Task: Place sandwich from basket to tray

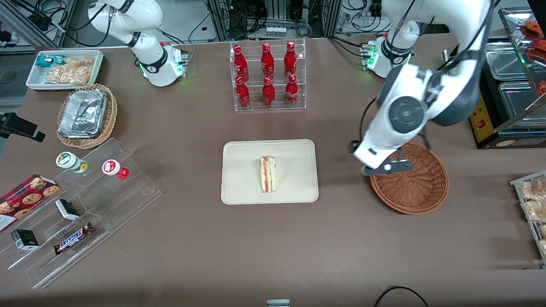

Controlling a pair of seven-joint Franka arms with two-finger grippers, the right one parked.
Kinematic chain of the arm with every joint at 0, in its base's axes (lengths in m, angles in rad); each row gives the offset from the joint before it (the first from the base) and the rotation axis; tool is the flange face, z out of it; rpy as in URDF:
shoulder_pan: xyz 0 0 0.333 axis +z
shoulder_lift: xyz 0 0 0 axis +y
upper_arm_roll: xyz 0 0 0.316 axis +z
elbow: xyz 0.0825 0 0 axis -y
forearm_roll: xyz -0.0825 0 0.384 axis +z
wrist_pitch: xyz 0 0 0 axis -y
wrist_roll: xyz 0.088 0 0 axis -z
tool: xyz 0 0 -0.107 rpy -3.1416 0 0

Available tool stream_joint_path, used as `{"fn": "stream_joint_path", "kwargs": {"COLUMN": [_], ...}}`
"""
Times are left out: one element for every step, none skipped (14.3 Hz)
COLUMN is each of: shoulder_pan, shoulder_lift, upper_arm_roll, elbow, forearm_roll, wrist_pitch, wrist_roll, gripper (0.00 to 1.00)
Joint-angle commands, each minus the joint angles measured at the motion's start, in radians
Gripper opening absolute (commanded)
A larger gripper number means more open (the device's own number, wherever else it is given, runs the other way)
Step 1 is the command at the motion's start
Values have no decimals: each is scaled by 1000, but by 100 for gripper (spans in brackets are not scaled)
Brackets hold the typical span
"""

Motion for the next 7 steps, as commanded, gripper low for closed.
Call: {"fn": "stream_joint_path", "kwargs": {"shoulder_pan": [64, 100, 142, 166, 194, 222, 249], "shoulder_lift": [-114, -137, -150, -158, -158, -162, -179], "upper_arm_roll": [-7, -10, -18, -24, -25, -30, -36], "elbow": [-38, -30, -4, 23, 54, 83, 97], "forearm_roll": [-28, -28, -27, -28, -28, -28, -27], "wrist_pitch": [-88, -123, -163, -197, -224, -249, -255], "wrist_roll": [121, 145, 177, 211, 249, 291, 317], "gripper": [100, 100, 100, 100, 100, 100, 100]}}
